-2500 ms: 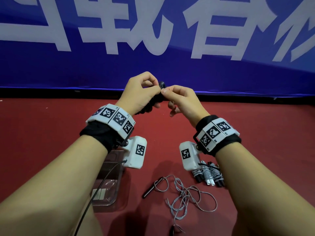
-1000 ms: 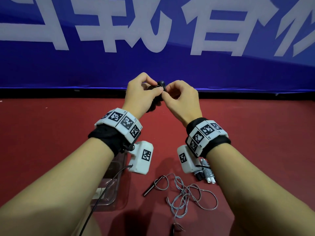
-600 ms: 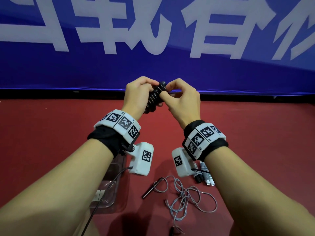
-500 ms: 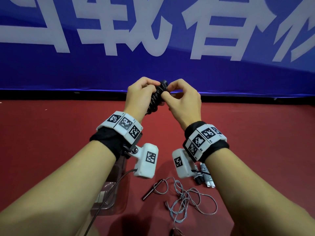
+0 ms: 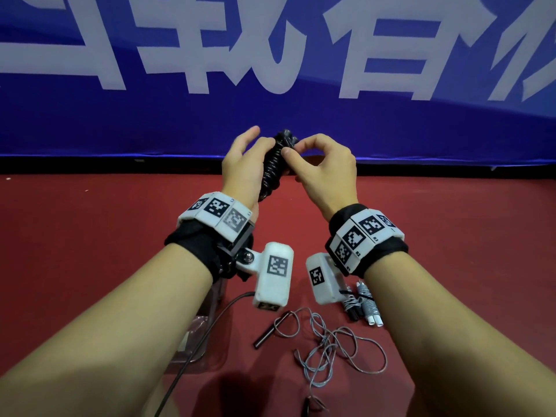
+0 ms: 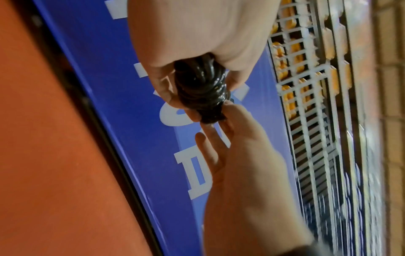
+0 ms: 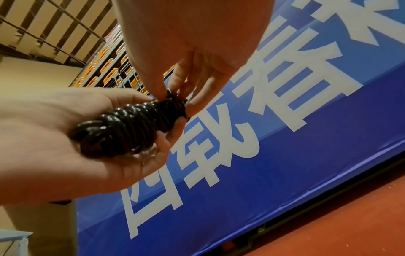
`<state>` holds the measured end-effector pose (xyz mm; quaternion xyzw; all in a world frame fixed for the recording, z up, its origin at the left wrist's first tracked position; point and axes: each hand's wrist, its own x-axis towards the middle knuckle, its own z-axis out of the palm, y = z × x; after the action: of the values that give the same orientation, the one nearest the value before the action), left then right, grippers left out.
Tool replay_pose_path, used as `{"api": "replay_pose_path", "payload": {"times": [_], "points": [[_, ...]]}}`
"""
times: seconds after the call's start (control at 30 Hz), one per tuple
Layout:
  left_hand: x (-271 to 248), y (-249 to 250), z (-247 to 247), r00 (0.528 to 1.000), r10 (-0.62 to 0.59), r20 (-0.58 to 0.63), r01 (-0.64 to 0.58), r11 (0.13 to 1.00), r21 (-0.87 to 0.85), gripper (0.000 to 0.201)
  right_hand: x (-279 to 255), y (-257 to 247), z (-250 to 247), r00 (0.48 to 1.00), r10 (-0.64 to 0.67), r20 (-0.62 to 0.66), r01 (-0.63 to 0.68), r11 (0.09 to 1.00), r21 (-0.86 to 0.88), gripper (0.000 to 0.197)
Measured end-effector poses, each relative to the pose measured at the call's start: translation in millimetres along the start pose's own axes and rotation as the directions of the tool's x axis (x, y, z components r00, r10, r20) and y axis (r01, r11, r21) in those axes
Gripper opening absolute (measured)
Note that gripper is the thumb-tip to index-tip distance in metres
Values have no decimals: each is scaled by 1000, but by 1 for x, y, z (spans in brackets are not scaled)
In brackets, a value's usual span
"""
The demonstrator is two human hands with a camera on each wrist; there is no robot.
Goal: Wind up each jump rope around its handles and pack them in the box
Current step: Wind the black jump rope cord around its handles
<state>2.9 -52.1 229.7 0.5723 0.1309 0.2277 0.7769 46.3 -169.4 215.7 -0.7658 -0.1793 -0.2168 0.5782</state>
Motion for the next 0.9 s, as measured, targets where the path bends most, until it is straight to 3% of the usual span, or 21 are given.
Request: {"api": "replay_pose_path", "payload": {"times": [0.07,0.17,0.27,0.37,0.53,0.6,0.8,0.9], "points": [[0,4,-4,986,-135,102,141,989,-53,34,-1,1,0,1000,-6,3,6,1000,5,20],[-7,10,-7,919,-287,269,307,951,-32,29,-4,2,1,1000,-5,29,5,1000,-2,15],[-2,9,-6,958,-214,189,207,977,56,25,-3,-1,1,987,95,133,-120,974,191,14],[4,7,-6,992,-69,106,57,992,115,27,0,-9,-4,926,243,291,-357,813,459,15],[9,2,-6,989,18,149,-38,990,136,34,2,-8,-11,808,331,488,-573,633,520,23],[10,1,-6,987,33,159,-60,984,167,32,3,-7,-15,764,344,545,-618,633,466,26],[15,1,-7,967,-42,251,-28,962,270,23,3,-8,-23,745,346,570,-629,649,429,13],[16,-5,-11,950,-7,313,-130,901,414,46,7,-5,-18,763,372,528,-614,673,413,17]]}}
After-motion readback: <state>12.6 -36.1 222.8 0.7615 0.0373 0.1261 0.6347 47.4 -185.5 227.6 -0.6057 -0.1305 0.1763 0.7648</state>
